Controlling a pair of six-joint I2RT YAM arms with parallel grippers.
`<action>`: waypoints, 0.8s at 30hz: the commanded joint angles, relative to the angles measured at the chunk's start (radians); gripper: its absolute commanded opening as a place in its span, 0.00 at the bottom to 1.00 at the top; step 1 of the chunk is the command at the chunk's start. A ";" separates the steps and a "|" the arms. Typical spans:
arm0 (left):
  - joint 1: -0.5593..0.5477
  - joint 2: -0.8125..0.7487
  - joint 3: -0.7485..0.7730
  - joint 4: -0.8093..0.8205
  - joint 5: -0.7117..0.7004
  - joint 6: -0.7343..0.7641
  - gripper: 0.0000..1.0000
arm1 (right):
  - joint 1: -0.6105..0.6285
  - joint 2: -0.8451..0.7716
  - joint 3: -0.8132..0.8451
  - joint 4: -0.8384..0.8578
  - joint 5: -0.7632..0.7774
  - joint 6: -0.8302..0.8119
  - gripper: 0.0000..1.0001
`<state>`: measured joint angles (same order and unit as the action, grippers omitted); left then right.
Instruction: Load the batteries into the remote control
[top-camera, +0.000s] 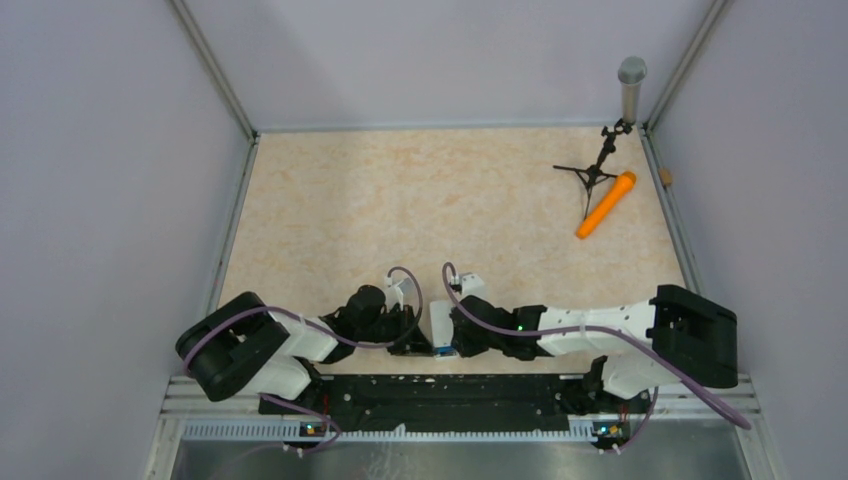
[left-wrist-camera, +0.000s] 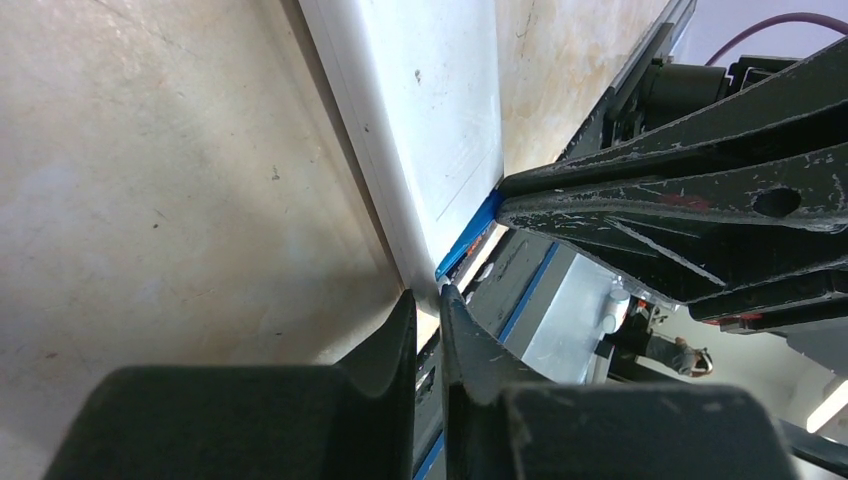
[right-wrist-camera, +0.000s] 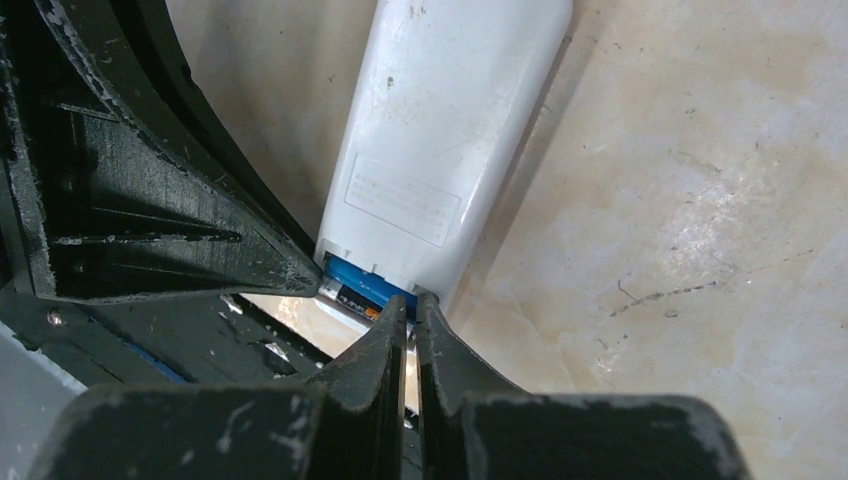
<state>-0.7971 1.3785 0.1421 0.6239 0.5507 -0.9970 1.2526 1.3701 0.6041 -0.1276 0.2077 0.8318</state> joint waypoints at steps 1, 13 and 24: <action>-0.009 0.017 0.029 0.062 0.012 0.005 0.10 | 0.024 0.077 0.014 0.046 -0.074 0.003 0.03; -0.009 0.030 0.039 0.077 0.025 -0.002 0.09 | 0.138 0.270 0.167 -0.170 0.079 -0.005 0.00; -0.008 0.005 0.020 0.080 0.019 -0.008 0.11 | 0.142 0.208 0.197 -0.230 0.189 0.016 0.00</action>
<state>-0.7998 1.3991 0.1493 0.6262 0.5873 -1.0023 1.3792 1.5711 0.8143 -0.2432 0.3759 0.8291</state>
